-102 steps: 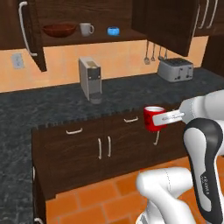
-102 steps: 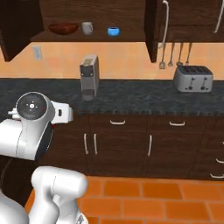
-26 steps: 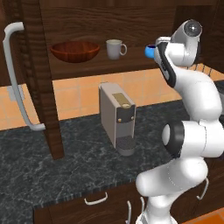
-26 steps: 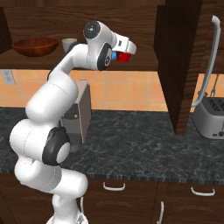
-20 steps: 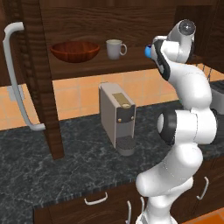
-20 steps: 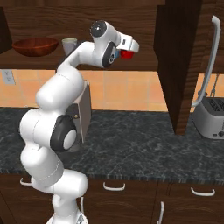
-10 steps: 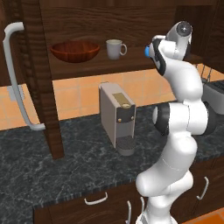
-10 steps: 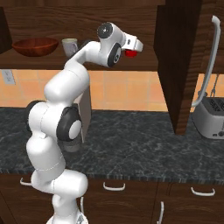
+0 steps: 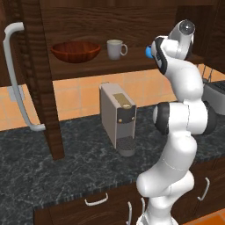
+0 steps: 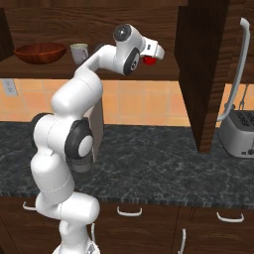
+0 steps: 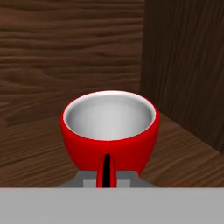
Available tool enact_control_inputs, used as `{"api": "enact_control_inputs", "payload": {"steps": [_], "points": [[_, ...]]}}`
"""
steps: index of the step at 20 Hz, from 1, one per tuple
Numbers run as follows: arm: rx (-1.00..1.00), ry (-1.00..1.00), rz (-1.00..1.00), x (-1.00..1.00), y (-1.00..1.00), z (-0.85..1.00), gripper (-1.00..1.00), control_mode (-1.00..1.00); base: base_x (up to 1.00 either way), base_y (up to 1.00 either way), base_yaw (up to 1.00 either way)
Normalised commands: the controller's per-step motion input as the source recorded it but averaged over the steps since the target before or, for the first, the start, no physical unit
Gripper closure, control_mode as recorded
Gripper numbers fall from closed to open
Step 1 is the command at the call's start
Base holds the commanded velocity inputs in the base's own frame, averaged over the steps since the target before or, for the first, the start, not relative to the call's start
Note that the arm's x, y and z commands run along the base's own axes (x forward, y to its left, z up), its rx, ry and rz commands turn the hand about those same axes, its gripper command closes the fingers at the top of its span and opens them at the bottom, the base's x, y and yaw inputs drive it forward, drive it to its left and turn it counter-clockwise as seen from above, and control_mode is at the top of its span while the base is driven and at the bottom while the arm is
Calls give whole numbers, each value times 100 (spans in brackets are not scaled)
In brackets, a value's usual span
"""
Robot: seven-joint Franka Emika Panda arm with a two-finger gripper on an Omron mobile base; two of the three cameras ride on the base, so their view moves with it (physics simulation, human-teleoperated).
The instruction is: Gather all objects into one cabinet and sort the glasses and bowls to opposite sides.
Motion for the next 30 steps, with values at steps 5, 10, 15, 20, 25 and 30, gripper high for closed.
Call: {"api": "enact_control_inputs", "payload": {"steps": [5,10,15,20,25,30], "points": [[-1,3,0,0,0,-42,100,-100,0,0,0],[-2,-1,0,0,-4,-5,-100,-100,0,0,0],[-2,-2,0,-9,0,0,-100,-100,0,0,0],[0,-3,0,-45,1,2,-100,-100,0,0,0],[0,-13,0,-100,13,34,-100,-100,0,0,0],[0,-6,7,-96,60,25,-100,-100,0,0,0]]}}
